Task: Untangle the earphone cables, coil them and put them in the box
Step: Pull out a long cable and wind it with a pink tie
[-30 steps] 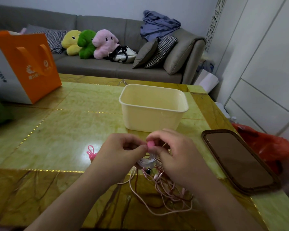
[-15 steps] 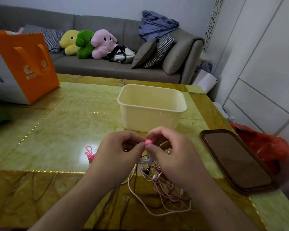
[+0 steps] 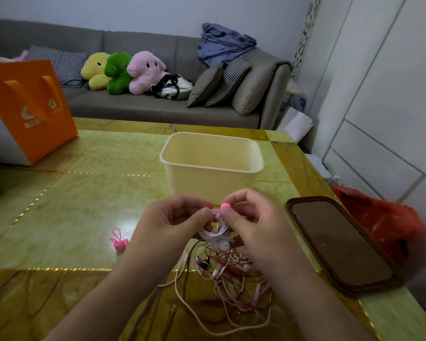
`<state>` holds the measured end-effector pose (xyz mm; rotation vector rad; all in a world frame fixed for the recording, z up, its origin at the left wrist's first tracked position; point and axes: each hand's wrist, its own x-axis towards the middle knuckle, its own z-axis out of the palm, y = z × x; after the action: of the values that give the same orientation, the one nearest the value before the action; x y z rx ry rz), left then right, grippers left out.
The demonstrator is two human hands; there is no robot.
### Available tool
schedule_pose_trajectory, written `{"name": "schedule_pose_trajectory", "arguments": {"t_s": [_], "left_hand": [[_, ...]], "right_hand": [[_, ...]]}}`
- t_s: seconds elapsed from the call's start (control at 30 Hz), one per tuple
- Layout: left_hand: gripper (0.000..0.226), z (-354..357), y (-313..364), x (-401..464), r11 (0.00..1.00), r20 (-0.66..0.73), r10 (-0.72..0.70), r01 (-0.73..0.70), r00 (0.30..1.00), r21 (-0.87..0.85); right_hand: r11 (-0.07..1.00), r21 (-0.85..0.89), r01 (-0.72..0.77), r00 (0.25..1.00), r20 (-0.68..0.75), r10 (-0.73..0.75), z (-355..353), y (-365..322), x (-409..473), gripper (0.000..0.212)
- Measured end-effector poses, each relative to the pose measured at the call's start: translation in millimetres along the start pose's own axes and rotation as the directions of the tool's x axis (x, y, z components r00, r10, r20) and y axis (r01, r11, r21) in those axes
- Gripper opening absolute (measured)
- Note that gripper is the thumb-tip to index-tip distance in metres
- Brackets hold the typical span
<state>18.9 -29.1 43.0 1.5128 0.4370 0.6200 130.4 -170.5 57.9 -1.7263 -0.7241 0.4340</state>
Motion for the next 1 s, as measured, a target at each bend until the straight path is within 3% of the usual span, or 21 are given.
{"name": "schedule_pose_trajectory", "arguments": {"t_s": [0.17, 0.4, 0.47, 0.57, 0.63, 0.7, 0.83, 1.0], "left_hand": [[0.011, 10, -1, 2, 0.999, -0.009, 0.036, -0.036, 0.999, -0.027], [0.014, 11, 4, 8, 0.994, -0.067, 0.029, -0.022, 0.997, 0.105], [0.031, 5, 5, 24, 0.959, -0.102, 0.055, -0.024, 0.993, 0.283], [0.057, -7, 12, 57, 0.739, -0.086, 0.098, -0.015, 0.991, 0.673], [0.047, -10, 14, 70, 0.628, -0.083, 0.073, 0.019, 0.994, 0.778], [0.027, -13, 10, 72, 0.603, -0.082, 0.085, 0.014, 0.993, 0.798], [0.011, -19, -4, 50, 0.630, -0.094, 0.137, -0.013, 0.986, 0.777], [0.012, -17, -16, 28, 0.696, -0.138, 0.224, -0.059, 0.965, 0.716]], "right_hand": [[0.999, 0.002, 0.044, 0.989, 0.142, -0.043, -6, 5, 1, 0.026], [1.000, -0.001, 0.006, 1.000, 0.030, -0.006, -12, 7, -1, 0.005], [0.994, 0.086, -0.070, 0.998, 0.013, 0.069, -13, 7, -2, 0.005], [0.992, 0.063, -0.105, 0.994, -0.004, 0.106, -14, 11, -1, 0.007], [0.995, 0.030, -0.093, 0.995, -0.033, 0.094, -15, 16, 1, 0.010], [0.992, 0.069, -0.110, 0.993, -0.043, 0.114, -16, 17, 4, 0.012], [0.973, 0.174, -0.149, 0.987, -0.037, 0.157, -22, 8, 9, 0.009], [0.996, 0.075, -0.046, 0.980, -0.192, 0.059, -20, -20, 31, 0.005]]}}
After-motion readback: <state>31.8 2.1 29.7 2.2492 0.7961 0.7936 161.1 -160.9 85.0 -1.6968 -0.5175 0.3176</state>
